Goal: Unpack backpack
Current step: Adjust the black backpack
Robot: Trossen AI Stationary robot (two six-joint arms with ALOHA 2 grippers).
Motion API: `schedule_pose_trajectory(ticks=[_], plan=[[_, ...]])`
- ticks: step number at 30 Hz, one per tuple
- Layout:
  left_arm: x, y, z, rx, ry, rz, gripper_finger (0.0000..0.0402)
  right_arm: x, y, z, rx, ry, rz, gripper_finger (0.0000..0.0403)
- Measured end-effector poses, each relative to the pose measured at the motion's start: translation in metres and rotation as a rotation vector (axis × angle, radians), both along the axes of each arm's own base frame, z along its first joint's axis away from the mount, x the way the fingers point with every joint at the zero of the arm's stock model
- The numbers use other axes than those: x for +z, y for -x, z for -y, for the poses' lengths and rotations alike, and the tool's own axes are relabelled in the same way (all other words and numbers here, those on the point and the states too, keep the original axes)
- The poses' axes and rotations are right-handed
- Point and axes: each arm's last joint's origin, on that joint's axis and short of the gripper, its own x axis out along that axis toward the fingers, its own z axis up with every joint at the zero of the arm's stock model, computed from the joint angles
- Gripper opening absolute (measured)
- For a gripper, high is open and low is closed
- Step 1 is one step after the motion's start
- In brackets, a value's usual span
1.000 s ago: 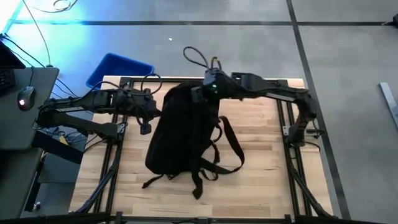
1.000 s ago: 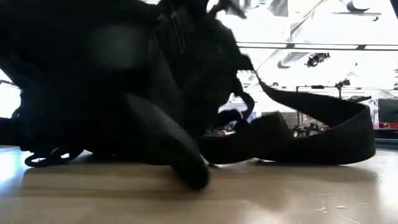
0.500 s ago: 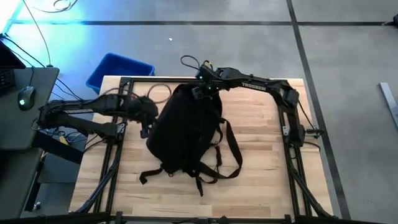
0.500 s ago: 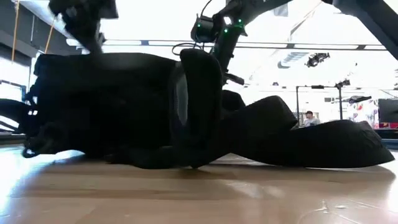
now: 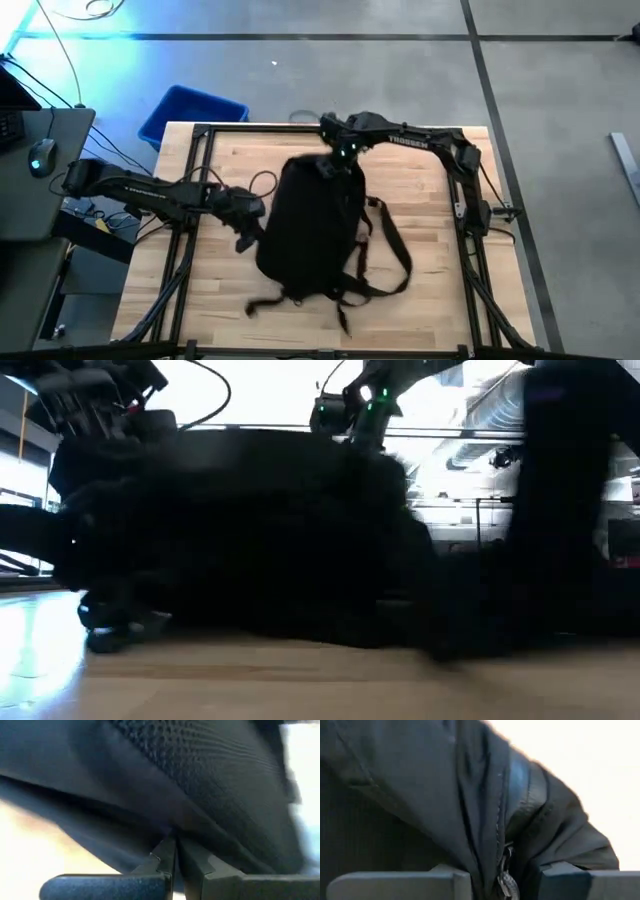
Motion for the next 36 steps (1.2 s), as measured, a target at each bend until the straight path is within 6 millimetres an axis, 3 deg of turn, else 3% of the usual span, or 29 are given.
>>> schedule_pose_trajectory(ticks=[3,5,10,16,20,24,28,30,32,36], plan=[[0.006,-0.005,0.013,-0.118,0.095,0.120,0.0000,0.004,0.006,-0.027,0.112,0.058,-0.120,0.0092],[0.005,-0.006,0.017,-0.119,0.084,0.139,0.0000,0.006,0.005,-0.031,0.124,0.098,-0.131,0.0116],[0.003,-0.005,0.018,-0.050,0.056,0.108,0.0000,0.019,-0.001,-0.020,0.060,0.118,-0.030,0.0192],[0.008,-0.008,0.019,-0.042,0.079,0.161,0.0000,0.059,-0.009,0.011,-0.119,0.213,0.209,0.0276],[0.010,-0.008,0.019,-0.037,0.093,0.169,0.0000,0.077,-0.004,0.018,-0.257,0.260,0.218,0.0291],[0.016,-0.010,0.014,0.029,0.067,0.229,0.0000,0.086,-0.014,-0.011,0.005,0.120,0.297,0.0284],[0.028,-0.017,0.005,0.104,0.021,0.306,0.0000,0.070,-0.023,-0.046,0.184,-0.055,0.292,0.0268],[0.030,-0.018,0.001,0.112,0.012,0.314,0.0000,0.055,-0.024,-0.050,0.179,-0.085,0.253,0.0258],[0.029,-0.017,0.000,0.108,0.001,0.311,0.0000,0.035,-0.027,-0.043,0.123,-0.071,0.239,0.0249],[0.015,-0.016,0.000,0.064,-0.009,0.253,0.0000,-0.014,-0.030,-0.009,-0.113,-0.065,0.226,0.0231]])
